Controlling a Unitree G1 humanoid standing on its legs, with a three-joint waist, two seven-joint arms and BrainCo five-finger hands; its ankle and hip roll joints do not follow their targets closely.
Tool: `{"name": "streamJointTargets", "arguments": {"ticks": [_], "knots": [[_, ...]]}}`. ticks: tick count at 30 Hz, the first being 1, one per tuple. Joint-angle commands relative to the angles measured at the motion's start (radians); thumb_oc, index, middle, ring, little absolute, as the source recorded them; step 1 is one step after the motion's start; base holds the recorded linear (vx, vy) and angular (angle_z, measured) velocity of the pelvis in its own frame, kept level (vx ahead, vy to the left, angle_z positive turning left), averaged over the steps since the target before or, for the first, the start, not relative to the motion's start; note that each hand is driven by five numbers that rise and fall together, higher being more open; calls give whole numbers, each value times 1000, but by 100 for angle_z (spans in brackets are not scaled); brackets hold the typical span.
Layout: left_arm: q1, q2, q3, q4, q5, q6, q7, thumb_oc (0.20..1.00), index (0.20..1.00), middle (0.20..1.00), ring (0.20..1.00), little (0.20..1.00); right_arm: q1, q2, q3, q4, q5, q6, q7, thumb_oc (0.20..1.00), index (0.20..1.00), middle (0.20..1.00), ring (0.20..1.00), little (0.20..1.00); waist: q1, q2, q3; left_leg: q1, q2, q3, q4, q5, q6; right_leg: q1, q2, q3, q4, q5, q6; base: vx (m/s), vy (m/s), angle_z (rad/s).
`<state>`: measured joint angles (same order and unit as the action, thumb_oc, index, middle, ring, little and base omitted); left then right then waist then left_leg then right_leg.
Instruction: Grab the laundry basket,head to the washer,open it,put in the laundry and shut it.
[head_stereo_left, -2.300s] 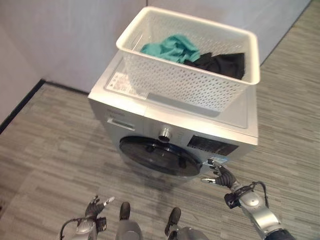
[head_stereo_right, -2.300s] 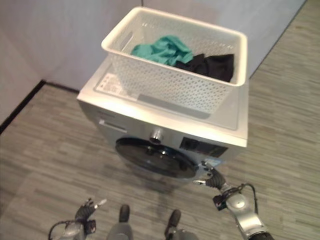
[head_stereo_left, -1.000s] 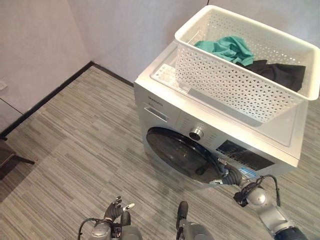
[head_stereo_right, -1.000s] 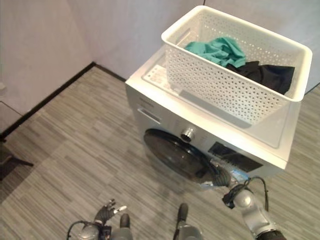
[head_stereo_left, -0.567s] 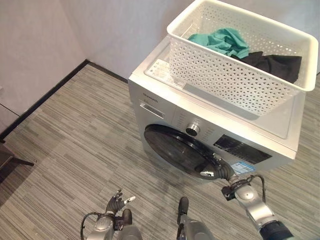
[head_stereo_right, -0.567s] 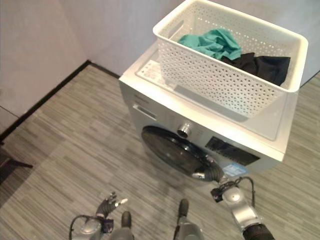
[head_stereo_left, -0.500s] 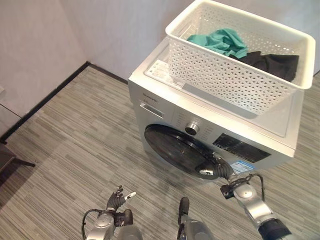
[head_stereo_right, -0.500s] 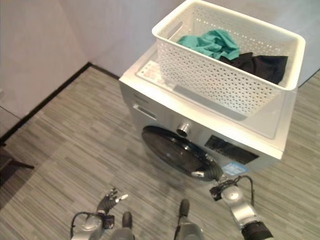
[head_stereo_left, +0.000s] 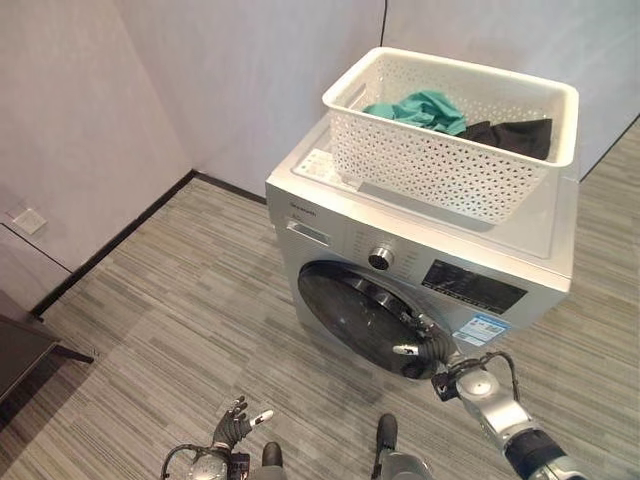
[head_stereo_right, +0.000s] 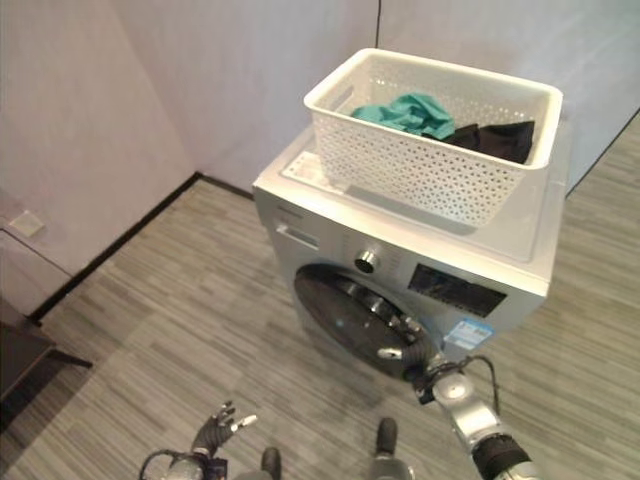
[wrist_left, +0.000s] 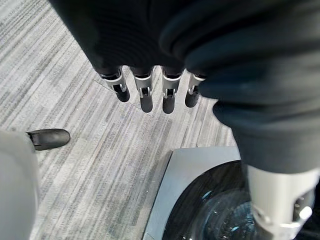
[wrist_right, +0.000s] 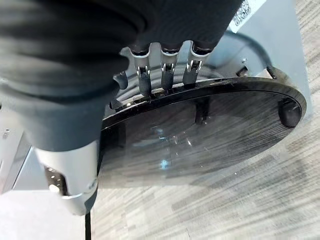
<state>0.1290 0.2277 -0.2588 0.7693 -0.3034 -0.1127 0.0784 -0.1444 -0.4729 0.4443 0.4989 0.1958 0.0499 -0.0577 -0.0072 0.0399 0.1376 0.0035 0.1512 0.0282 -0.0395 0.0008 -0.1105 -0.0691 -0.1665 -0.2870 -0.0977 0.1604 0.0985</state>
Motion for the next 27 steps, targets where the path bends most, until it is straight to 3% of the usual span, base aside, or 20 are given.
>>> {"name": "streamJointTargets", "arguments": {"ticks": [1,6,12,16,22,24,25,27], "knots": [[-62,59,-56,-50,21,-25,25,1000,1000,1000,1000,1000,-202,380,290,105,87,-27,139,1000,1000,1000,1000,1000,148,-54,38,15,-109,-35,130,-175,76,12,-143,-9,20,-60,57,10,-16,7],[-55,113,-19,-187,50,-39,95,1000,1000,1000,1000,1000,-235,428,315,125,139,-23,129,1000,1000,1000,1000,1000,188,-65,34,20,-101,-57,114,-163,69,35,-144,-47,19,-60,62,29,-19,15],[-6,201,137,-490,163,-37,232,1000,1000,1000,1000,1000,-310,475,336,151,150,-3,112,1000,1000,1000,1000,1000,246,-78,21,43,-81,-62,71,-150,64,45,-134,-70,17,-60,65,46,-20,-11],[-11,219,211,-624,210,-35,264,1000,1000,1000,1000,1000,-345,490,338,157,145,13,118,1000,1000,1000,1000,1000,261,-85,12,58,-69,-57,41,-139,59,46,-126,-76,15,-60,64,36,-16,16],[-48,230,219,-754,214,-33,239,1000,1000,1000,1000,1000,-349,470,328,149,144,27,134,1000,1000,1000,1000,1000,257,-91,12,58,-49,-54,22,-125,43,40,-110,-77,11,-68,59,25,-35,59],[-74,267,199,-822,235,-54,191,1000,1000,1000,1000,1000,-339,449,313,155,140,22,137,1000,1000,1000,1000,1000,248,-91,16,59,-43,-50,22,-125,37,41,-101,-74,10,-71,58,20,-49,45],[-96,287,179,-878,165,-87,128,1000,1000,1000,1000,1000,-314,416,298,158,117,20,151,1000,1000,1000,1000,1000,233,-88,17,65,-37,-40,21,-127,34,40,-93,-67,10,-76,57,18,-16,6],[-103,293,172,-901,117,-93,96,1000,1000,1000,1000,1000,-298,401,290,157,104,23,164,1000,1000,1000,1000,1000,227,-87,15,67,-35,-35,19,-127,33,37,-90,-63,10,-78,57,20,-9,-5]]}}
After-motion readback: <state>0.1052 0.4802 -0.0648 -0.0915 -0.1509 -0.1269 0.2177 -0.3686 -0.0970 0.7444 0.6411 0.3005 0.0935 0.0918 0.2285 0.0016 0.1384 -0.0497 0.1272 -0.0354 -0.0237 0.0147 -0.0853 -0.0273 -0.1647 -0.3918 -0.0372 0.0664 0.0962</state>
